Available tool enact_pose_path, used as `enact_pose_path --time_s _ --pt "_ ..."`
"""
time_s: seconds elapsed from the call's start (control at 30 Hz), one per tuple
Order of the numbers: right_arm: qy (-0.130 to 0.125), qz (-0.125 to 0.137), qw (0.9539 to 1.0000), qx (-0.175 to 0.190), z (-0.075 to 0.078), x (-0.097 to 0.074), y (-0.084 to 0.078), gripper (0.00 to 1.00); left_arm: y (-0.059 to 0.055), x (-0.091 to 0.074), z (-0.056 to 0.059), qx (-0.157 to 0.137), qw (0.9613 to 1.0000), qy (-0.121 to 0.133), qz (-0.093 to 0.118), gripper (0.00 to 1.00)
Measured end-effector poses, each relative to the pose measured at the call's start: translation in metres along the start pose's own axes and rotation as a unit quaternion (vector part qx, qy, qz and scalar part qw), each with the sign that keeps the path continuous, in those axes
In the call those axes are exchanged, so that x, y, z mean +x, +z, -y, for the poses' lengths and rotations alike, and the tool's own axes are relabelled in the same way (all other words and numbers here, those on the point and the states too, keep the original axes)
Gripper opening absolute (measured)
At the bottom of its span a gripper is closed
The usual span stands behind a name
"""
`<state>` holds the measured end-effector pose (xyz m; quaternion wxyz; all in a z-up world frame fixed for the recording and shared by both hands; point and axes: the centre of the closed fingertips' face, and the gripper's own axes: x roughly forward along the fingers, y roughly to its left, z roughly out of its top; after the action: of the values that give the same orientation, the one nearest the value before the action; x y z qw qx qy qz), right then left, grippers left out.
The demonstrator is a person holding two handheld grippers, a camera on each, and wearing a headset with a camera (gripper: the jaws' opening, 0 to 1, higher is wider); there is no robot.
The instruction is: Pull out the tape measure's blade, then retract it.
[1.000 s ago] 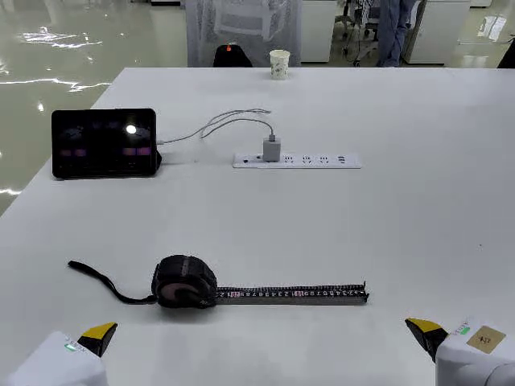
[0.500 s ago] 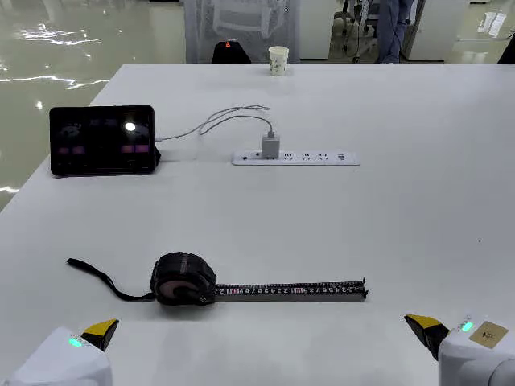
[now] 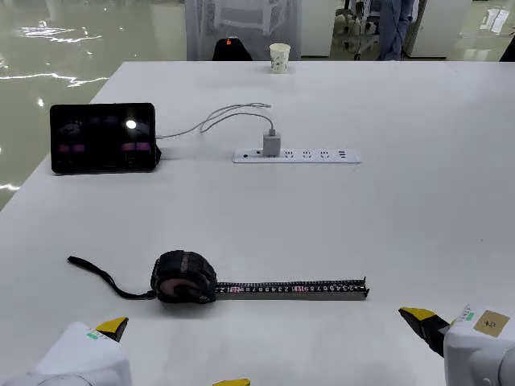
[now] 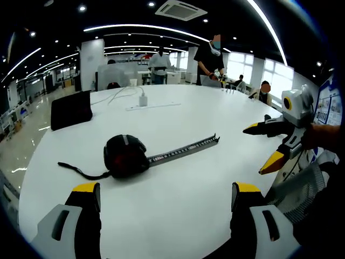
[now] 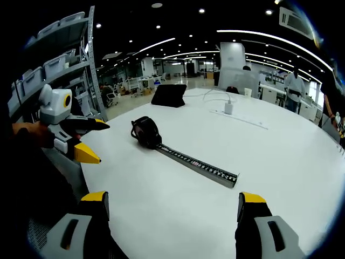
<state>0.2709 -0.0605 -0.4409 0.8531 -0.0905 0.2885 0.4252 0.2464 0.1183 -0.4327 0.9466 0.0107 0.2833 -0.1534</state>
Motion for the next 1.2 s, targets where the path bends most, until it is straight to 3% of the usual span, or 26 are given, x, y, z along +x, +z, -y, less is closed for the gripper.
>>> enact_pose_path --time_s 0.6,1.2 --pt "0.056 -0.025 0.9973 -0.04 0.016 0.01 -0.01 0.93 0.003 0.014 -0.018 -0.019 0.9993 0.032 -0.003 0.99" --pt "0.098 -0.042 0.9897 -0.095 0.038 0.022 -0.013 0.83 0.01 0.033 -0.033 -0.02 0.9984 0.052 -0.002 0.99"
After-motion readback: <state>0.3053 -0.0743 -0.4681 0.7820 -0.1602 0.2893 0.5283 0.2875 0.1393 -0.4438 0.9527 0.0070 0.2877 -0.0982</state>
